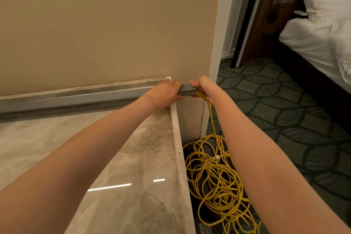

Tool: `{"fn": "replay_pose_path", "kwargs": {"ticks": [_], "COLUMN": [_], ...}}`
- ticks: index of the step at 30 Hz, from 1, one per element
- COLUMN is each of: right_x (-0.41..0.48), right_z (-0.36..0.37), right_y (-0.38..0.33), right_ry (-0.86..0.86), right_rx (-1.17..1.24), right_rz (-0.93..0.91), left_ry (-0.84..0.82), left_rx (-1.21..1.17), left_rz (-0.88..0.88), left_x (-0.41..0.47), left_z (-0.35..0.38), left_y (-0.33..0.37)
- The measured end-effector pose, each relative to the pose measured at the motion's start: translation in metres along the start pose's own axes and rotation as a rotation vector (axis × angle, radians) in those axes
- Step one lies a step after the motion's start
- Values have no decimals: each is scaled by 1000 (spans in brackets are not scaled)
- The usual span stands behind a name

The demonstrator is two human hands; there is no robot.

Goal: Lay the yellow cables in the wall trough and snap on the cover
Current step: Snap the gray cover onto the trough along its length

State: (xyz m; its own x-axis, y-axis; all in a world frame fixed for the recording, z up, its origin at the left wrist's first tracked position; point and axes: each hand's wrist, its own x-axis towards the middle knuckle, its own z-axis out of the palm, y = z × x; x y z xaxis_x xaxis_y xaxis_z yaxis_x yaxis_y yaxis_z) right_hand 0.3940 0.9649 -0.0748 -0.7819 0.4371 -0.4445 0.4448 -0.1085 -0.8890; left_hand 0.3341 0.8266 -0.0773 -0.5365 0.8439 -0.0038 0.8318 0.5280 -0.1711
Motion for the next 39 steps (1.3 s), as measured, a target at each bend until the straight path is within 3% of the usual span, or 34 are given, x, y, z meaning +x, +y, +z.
{"fn": "replay_pose_path", "kwargs": {"ticks": [3, 8, 17, 23, 29, 34, 39], "right_x": [2, 0, 2, 6, -3, -11, -15], "right_z": [5, 14, 17, 18, 15, 15, 5], "right_y": [4, -1, 3, 4, 13, 11, 15], "right_ry": [46, 51, 164, 106, 48, 7, -124], "right_rx": [-109, -247, -247, -277, -227, -60, -143], "right_rz": [-39, -93, -94, -67, -170, -147, -162], "left_ry": [12, 6, 14, -54, 26, 32, -10], "left_rx": [-160, -172, -142, -357, -242, -184, -81], "left_rz": [-28, -69, -85, -50, -6, -27, -33], "left_x": [-1, 0, 2, 3, -3, -4, -6], "left_z": [5, 1, -2, -5, 3, -2, -9], "left_y": [-3, -1, 3, -12, -7, -4, -1]}}
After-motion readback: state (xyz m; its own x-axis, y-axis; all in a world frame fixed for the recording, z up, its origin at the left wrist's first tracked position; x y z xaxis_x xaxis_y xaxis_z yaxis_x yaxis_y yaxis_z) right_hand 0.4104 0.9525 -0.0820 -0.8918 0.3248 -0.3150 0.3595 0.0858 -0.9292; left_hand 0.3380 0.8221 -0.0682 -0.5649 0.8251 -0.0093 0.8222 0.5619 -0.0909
